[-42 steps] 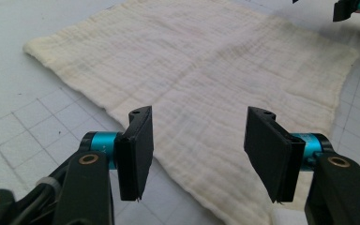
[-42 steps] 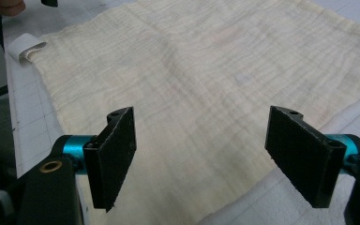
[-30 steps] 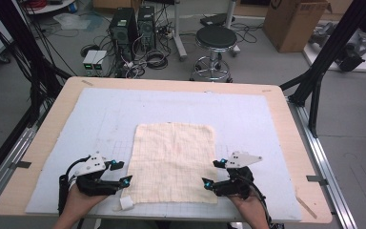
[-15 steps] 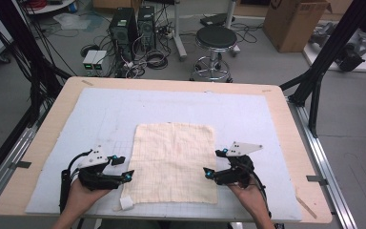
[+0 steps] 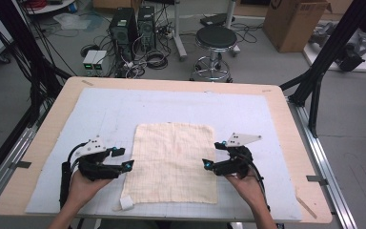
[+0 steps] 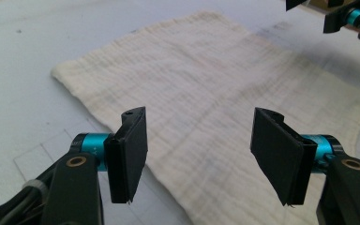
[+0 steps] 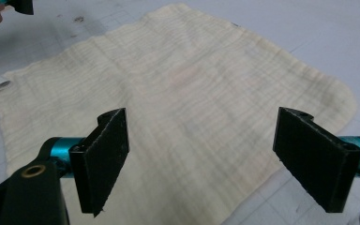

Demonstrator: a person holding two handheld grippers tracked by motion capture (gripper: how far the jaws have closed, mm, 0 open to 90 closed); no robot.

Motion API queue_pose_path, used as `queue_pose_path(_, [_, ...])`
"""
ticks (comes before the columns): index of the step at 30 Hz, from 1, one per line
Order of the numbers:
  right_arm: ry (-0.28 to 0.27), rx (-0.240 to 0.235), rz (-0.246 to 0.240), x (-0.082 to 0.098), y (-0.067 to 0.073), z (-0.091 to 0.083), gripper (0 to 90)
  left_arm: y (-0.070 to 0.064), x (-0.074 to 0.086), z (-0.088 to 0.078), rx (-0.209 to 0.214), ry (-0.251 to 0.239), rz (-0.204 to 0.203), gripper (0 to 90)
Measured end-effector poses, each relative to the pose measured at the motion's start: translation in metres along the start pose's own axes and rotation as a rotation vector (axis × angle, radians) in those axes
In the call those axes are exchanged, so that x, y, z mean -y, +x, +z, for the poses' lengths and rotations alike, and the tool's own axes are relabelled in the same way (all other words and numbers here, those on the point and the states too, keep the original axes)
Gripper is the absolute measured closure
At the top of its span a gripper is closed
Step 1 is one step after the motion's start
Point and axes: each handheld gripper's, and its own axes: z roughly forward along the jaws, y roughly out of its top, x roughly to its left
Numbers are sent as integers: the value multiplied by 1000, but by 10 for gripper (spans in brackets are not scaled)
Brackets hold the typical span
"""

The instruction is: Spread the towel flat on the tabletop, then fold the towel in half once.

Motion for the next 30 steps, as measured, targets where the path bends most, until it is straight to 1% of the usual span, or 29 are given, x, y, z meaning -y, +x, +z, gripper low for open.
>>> queue_pose_path(2, [8, 9, 7, -4, -2, 2, 183, 3, -4, 3, -8, 1, 1, 369])
queue_pose_path(5, [7, 12, 13, -9, -7, 5, 186, 8, -10, 8, -6, -11, -10, 369])
queue_pose_path(6, [6, 14, 14, -10, -8, 7, 187, 9, -12, 10, 1, -11, -12, 369])
queue_pose_path(11, [10, 13, 23, -15, -13, 12, 190, 10, -23, 18, 7, -9, 8, 369])
queue_pose_path(14, [6, 16, 18, -17, -15, 13, 190, 11, -27, 22, 9, -2, 8, 369])
queue_pose_path(16, [-1, 17, 22, -19, -16, 14, 191, 12, -29, 24, 4, -2, 10, 369])
queue_pose_path(19, [-1, 18, 25, -21, -18, 15, 194, 14, -33, 26, 8, -6, 7, 370])
queue_pose_path(23, [-4, 21, 29, -23, -23, 15, 215, 19, -35, 30, -12, 10, 8, 372])
queue_pose_path(25, [-4, 23, 37, -25, -27, 16, 216, 22, -37, 31, -16, 6, -3, 372])
queue_pose_path(28, [-1, 32, 45, -30, -30, 18, 219, 26, -41, 34, -28, 4, -8, 373])
queue_pose_path(30, [-5, 42, 38, -33, -33, 19, 230, 27, -44, 37, -36, -2, -5, 375])
